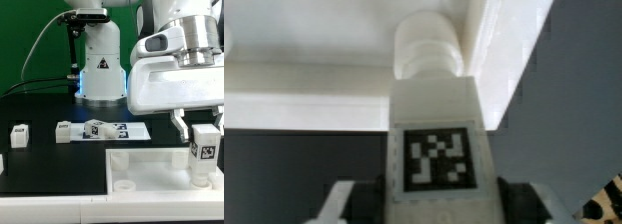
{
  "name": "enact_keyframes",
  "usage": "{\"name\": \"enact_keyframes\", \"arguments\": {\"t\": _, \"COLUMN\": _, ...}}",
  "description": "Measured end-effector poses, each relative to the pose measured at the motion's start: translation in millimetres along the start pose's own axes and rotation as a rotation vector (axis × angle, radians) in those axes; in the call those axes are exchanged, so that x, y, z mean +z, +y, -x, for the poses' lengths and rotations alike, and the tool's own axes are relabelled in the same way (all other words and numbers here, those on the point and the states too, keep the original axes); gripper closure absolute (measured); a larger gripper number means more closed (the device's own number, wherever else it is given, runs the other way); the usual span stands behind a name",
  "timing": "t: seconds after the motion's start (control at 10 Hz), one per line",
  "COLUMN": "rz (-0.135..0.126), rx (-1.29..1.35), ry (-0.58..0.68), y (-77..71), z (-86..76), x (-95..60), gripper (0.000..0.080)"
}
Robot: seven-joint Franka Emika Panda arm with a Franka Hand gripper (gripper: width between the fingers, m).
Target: Assemble square table
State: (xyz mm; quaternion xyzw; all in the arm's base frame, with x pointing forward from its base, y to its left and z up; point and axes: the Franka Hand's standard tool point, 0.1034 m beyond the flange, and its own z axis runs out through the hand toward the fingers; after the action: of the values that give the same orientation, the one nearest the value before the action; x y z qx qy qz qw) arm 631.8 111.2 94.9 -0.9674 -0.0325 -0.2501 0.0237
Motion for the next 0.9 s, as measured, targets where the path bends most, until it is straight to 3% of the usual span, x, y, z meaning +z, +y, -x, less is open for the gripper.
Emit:
{"name": "enact_keyframes", "arguments": {"t": 0.3, "rz": 0.002, "rx": -0.002, "ry": -0.009, "y": -0.6, "z": 8.2, "x": 10.0, "gripper": 0.0515}}
{"name": "enact_keyframes", "arguments": {"t": 0.8, "rz": 0.008, "rx": -0.017, "ry": 0.058, "y": -0.2, "z": 6.8, "x": 10.3, "gripper": 0.0515}}
{"name": "enact_keyframes", "arguments": {"t": 0.9, "rz": 0.009, "rx": -0.017, "ry": 0.058, "y": -0.2, "z": 6.8, "x": 10.4, "gripper": 0.0418}}
